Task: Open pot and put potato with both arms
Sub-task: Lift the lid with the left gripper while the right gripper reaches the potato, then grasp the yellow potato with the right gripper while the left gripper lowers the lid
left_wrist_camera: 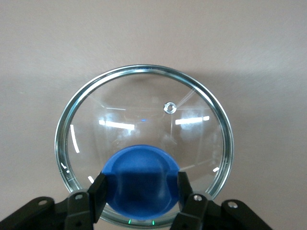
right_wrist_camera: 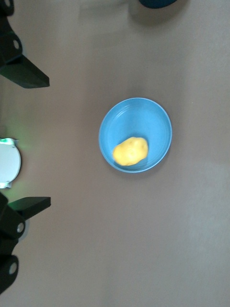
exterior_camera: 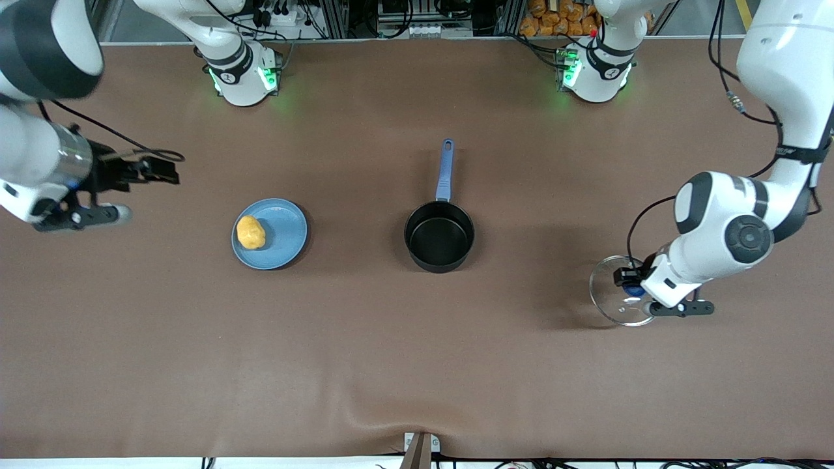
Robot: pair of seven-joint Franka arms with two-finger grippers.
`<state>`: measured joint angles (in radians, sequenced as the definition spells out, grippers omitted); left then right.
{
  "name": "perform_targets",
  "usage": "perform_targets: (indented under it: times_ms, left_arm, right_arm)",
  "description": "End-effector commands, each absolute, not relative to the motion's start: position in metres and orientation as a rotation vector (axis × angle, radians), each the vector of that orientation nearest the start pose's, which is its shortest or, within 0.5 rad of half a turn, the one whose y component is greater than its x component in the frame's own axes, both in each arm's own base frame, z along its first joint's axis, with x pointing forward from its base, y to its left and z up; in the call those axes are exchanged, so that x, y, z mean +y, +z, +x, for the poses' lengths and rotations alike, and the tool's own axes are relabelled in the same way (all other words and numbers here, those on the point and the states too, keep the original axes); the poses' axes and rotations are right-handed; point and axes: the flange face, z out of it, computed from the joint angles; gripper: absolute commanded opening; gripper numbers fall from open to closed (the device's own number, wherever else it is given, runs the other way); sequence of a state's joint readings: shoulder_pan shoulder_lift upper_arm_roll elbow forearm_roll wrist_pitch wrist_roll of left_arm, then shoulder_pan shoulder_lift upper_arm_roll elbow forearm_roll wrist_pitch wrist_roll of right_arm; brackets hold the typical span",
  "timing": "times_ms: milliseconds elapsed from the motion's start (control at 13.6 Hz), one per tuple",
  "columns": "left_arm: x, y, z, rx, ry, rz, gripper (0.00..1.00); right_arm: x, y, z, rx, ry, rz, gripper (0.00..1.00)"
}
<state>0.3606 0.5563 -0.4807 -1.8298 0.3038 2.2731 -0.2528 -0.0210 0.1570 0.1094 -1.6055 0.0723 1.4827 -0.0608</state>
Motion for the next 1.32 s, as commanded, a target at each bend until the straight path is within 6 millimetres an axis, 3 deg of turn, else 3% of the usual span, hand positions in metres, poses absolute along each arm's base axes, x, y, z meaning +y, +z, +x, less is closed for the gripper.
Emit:
perform_targets:
  times_ms: [0,220,293,366,440,586,733,880,1099,1246]
  left_arm:
    - [-0.039,0.235,0.637,0.083,0.035,-3.112,0.00]
    - [-0.037,0.221,0.637,0.085,0.051,-3.120,0.04]
    - [-0.040,0.220,0.638,0.069,0.050,-3.123,0.24]
    - [-0.041,0.219,0.639,0.066,0.053,-3.124,0.75]
    - [-0.040,0.220,0.640,0.062,0.048,-3.125,1.00]
    - [-0.038,0.229,0.644,0.059,0.023,-3.120,1.00]
    - [-0.035,0.250,0.654,0.047,-0.038,-3.113,1.00]
    - [-0.029,0.281,0.666,0.060,-0.125,-3.097,1.00]
    - [-0.027,0.324,0.674,0.057,-0.219,-3.070,1.00]
    - [-0.022,0.361,0.678,0.028,-0.257,-3.051,1.00]
  right_arm:
    - [0.071,0.456,0.564,-0.298,0.405,-3.000,1.00]
    - [0.085,0.381,0.548,-0.346,0.328,-3.012,1.00]
    - [0.092,0.355,0.539,-0.361,0.285,-3.020,1.00]
    - [0.098,0.330,0.529,-0.383,0.237,-3.028,1.00]
    - [0.102,0.315,0.523,-0.417,0.197,-3.028,1.00]
    - [0.103,0.294,0.519,-0.508,0.169,-3.021,1.00]
    - [0.090,0.261,0.516,-0.534,0.160,-3.014,1.00]
    - [0.087,0.233,0.511,-0.530,0.098,-3.020,1.00]
    - [0.092,0.209,0.512,-0.555,0.065,-3.020,1.00]
    - [0.083,0.198,0.513,-0.644,0.063,-3.002,0.98]
